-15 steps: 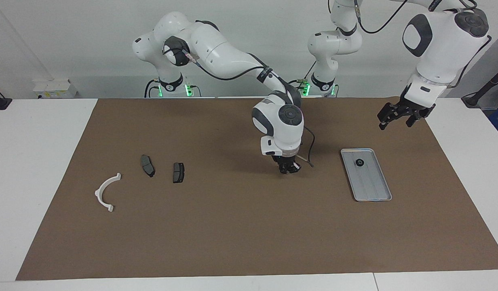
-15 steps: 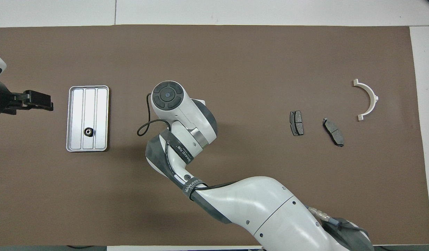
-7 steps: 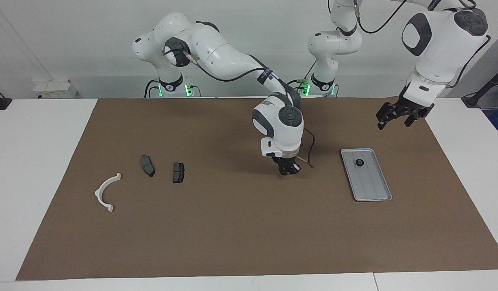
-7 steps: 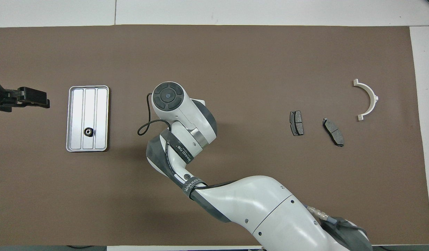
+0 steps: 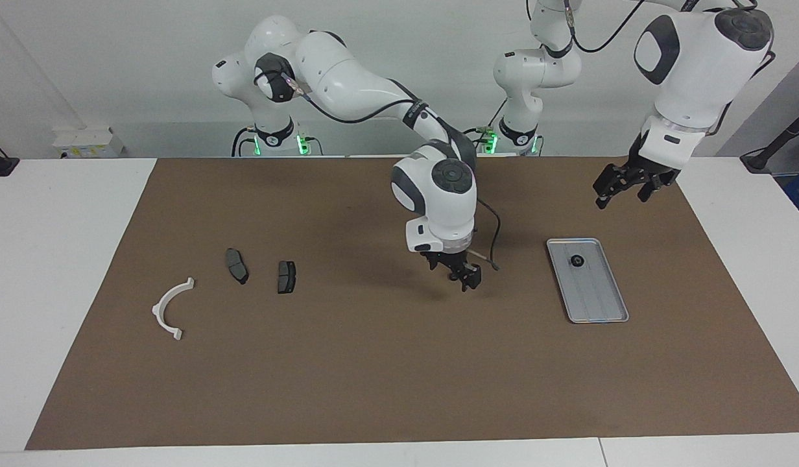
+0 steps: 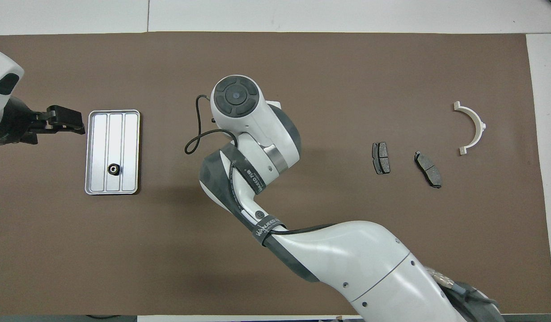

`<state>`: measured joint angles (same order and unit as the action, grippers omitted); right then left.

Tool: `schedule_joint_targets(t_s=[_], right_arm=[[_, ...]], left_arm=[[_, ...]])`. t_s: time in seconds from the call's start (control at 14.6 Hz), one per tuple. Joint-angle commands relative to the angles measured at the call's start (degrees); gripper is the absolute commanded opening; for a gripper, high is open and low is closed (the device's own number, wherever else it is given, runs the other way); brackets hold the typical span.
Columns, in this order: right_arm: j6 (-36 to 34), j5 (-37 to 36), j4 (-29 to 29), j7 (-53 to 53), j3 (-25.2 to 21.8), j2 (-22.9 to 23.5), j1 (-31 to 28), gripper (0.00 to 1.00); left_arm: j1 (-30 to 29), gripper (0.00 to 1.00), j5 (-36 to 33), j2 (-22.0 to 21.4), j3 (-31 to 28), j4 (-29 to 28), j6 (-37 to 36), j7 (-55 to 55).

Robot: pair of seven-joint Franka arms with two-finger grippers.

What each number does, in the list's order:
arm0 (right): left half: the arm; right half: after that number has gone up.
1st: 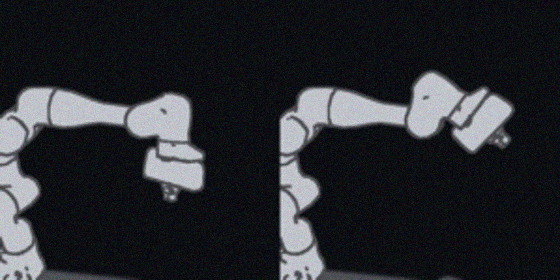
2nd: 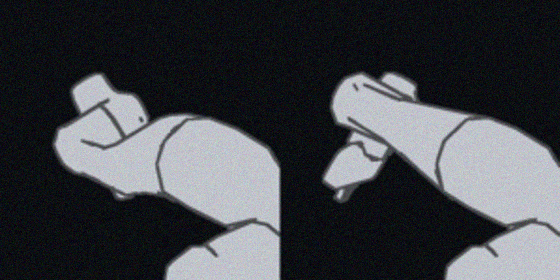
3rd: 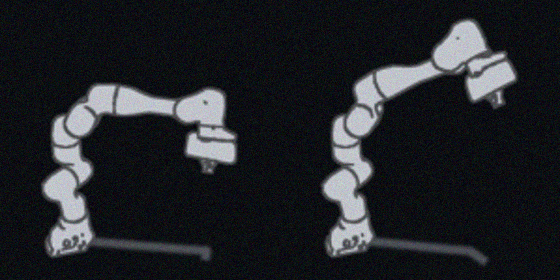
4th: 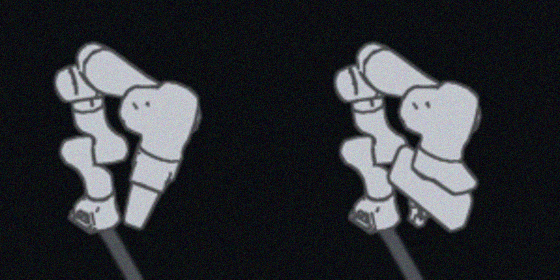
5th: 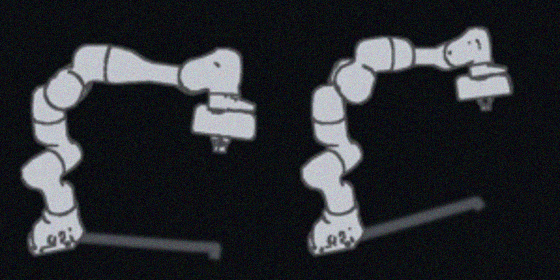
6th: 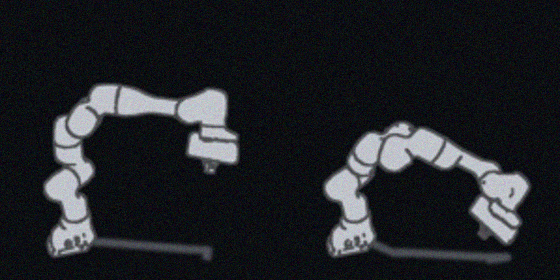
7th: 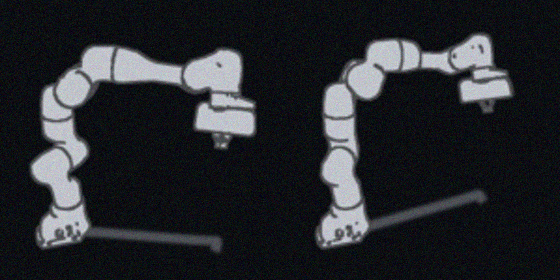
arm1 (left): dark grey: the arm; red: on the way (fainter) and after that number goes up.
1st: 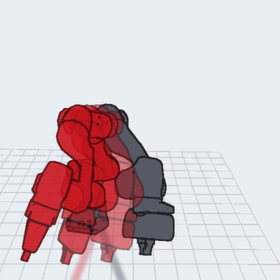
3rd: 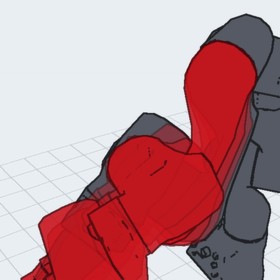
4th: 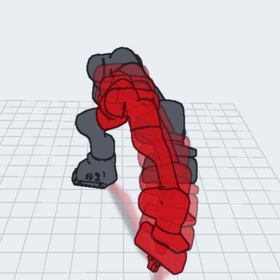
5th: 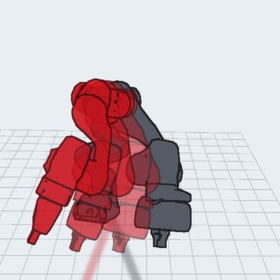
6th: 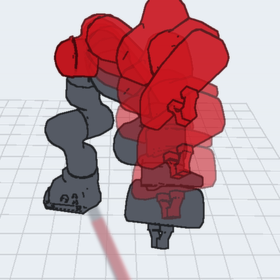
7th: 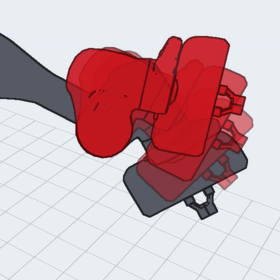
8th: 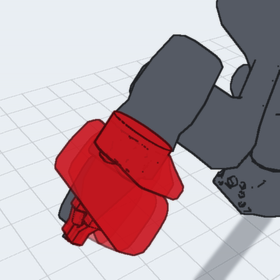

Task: Pick bearing gear from pile to tray
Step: 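Set the gear down with the right gripper while the left gripper reaches it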

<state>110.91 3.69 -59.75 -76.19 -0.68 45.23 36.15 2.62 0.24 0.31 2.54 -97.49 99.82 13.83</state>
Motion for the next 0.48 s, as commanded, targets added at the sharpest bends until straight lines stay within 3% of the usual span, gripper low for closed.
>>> schedule_joint_targets(t_s=[0.0, 0.41], right_arm=[[-4.7, -0.2, -1.4, 10.8, 0.6, -6.7, -4.3, 1.0], [-16.1, -0.4, -3.4, 43.4, 0.5, -19.2, -15.4, 1.0]], left_arm=[[5.0, 1.0, 0.3, 3.0, -0.6, -0.4, 4.2, 10.4], [17.0, 1.0, -0.6, 13.3, -0.8, -0.9, 15.3, 34.2]])
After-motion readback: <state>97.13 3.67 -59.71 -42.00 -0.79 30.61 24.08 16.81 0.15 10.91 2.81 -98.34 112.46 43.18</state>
